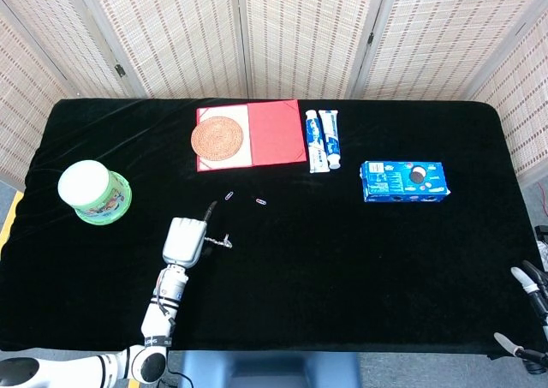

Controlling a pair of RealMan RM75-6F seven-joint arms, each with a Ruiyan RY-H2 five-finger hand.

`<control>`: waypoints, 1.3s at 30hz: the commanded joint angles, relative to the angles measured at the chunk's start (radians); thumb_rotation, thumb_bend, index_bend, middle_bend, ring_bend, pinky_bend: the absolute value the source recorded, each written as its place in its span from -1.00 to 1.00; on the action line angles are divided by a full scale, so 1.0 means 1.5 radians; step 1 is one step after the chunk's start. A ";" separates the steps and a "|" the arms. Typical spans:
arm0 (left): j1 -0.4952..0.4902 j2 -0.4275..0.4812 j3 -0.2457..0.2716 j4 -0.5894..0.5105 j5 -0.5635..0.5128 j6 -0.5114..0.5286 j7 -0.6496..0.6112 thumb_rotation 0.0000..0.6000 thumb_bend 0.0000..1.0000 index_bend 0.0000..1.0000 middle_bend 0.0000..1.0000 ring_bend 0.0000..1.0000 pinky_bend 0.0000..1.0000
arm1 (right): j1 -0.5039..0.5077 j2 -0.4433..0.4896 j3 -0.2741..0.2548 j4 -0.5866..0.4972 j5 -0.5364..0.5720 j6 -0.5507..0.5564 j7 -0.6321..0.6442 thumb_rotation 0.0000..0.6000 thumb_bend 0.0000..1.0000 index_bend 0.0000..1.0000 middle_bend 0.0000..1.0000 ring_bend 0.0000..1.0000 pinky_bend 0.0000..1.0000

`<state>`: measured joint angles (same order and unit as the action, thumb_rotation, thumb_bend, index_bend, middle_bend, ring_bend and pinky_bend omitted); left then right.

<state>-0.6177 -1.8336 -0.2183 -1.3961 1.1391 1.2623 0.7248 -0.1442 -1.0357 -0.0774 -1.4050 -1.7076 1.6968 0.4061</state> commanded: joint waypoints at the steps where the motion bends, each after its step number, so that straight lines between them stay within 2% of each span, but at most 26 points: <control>1: -0.001 0.006 0.000 -0.007 -0.001 -0.001 0.003 1.00 -0.81 -1.00 1.00 1.00 1.00 | 0.000 0.000 -0.001 -0.001 0.001 -0.001 -0.002 1.00 -0.79 -1.00 -1.00 -1.00 -1.00; 5: 0.003 0.026 0.004 -0.039 -0.003 -0.001 0.011 1.00 -0.82 -1.00 1.00 1.00 1.00 | 0.000 -0.001 -0.001 -0.002 0.002 0.000 -0.003 1.00 -0.79 -1.00 -1.00 -1.00 -1.00; 8: 0.015 0.065 0.021 -0.097 0.005 0.003 0.014 1.00 -0.81 -1.00 0.99 1.00 1.00 | 0.001 0.000 -0.002 -0.001 0.002 -0.001 -0.002 1.00 -0.79 -1.00 -1.00 -1.00 -1.00; 10: 0.033 0.109 0.042 -0.153 0.022 0.013 0.008 1.00 -0.81 -1.00 0.87 0.97 0.99 | 0.001 0.000 -0.003 0.000 0.002 0.001 0.000 1.00 -0.79 -1.00 -1.00 -1.00 -1.00; 11: 0.043 0.131 0.054 -0.179 0.033 0.019 0.002 1.00 -0.81 -1.00 0.71 0.87 0.93 | 0.000 0.000 -0.003 0.001 0.001 0.002 0.000 1.00 -0.79 -1.00 -1.00 -1.00 -1.00; 12: 0.059 0.164 0.072 -0.211 0.049 0.030 -0.010 1.00 -0.81 -1.00 0.44 0.65 0.78 | 0.000 0.000 -0.003 0.002 0.001 0.003 0.000 1.00 -0.79 -1.00 -1.00 -1.00 -1.00; 13: 0.073 0.189 0.088 -0.233 0.066 0.041 -0.022 1.00 -0.81 -1.00 0.19 0.39 0.57 | 0.000 0.000 -0.003 0.003 0.001 0.004 0.000 1.00 -0.79 -1.00 -1.00 -1.00 -1.00; 14: 0.089 0.213 0.105 -0.252 0.086 0.056 -0.038 1.00 -0.80 -1.00 0.02 0.21 0.41 | -0.001 -0.001 -0.004 0.003 0.001 0.004 -0.001 1.00 -0.79 -1.00 -1.00 -1.00 -1.00; 15: 0.111 0.244 0.128 -0.270 0.115 0.080 -0.061 1.00 -0.80 -1.00 -0.24 -0.07 0.14 | -0.001 -0.001 -0.004 0.003 0.001 0.004 -0.003 1.00 -0.79 -1.00 -1.00 -1.00 -1.00; 18: 0.166 0.308 0.186 -0.286 0.188 0.135 -0.140 1.00 -0.78 -1.00 -0.67 -0.58 -0.40 | 0.000 -0.002 -0.008 0.001 -0.004 0.002 -0.011 1.00 -0.79 -1.00 -1.00 -1.00 -1.00; 19: 0.194 0.330 0.211 -0.279 0.219 0.167 -0.174 1.00 -0.78 -1.00 -0.75 -0.68 -0.52 | -0.001 -0.004 -0.010 0.000 -0.009 0.005 -0.018 1.00 -0.79 -1.00 -1.00 -1.00 -1.00; 22: 0.259 0.382 0.279 -0.244 0.280 0.228 -0.289 1.00 -0.78 -1.00 -0.87 -0.89 -0.86 | -0.004 -0.009 -0.014 -0.001 -0.022 0.013 -0.040 1.00 -0.79 -1.00 -1.00 -1.00 -1.00; 25: 0.325 0.402 0.318 -0.185 0.283 0.273 -0.349 1.00 -0.78 -1.00 -0.98 -1.00 -0.99 | -0.005 -0.014 -0.018 -0.003 -0.028 0.013 -0.058 1.00 -0.79 -1.00 -1.00 -1.00 -1.00; 30: 0.386 0.375 0.322 -0.080 0.313 0.328 -0.369 1.00 -0.78 -1.00 -1.00 -1.00 -1.00 | -0.015 -0.030 -0.026 -0.008 -0.048 0.027 -0.108 1.00 -0.79 -1.00 -1.00 -1.00 -1.00; 33: 0.398 0.376 0.312 -0.079 0.327 0.344 -0.372 1.00 -0.78 -1.00 -1.00 -1.00 -1.00 | -0.022 -0.036 -0.038 -0.002 -0.073 0.041 -0.125 1.00 -0.79 -1.00 -1.00 -1.00 -1.00; 39: 0.406 0.395 0.320 -0.102 0.335 0.301 -0.352 1.00 -0.78 -1.00 -1.00 -1.00 -1.00 | -0.039 -0.047 -0.049 0.012 -0.094 0.067 -0.148 1.00 -0.79 -1.00 -1.00 -1.00 -1.00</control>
<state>-0.0144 -1.2533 0.2544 -1.5323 1.6298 1.7389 0.1808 -0.1958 -1.0995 -0.1459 -1.3930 -1.8353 1.7869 0.1979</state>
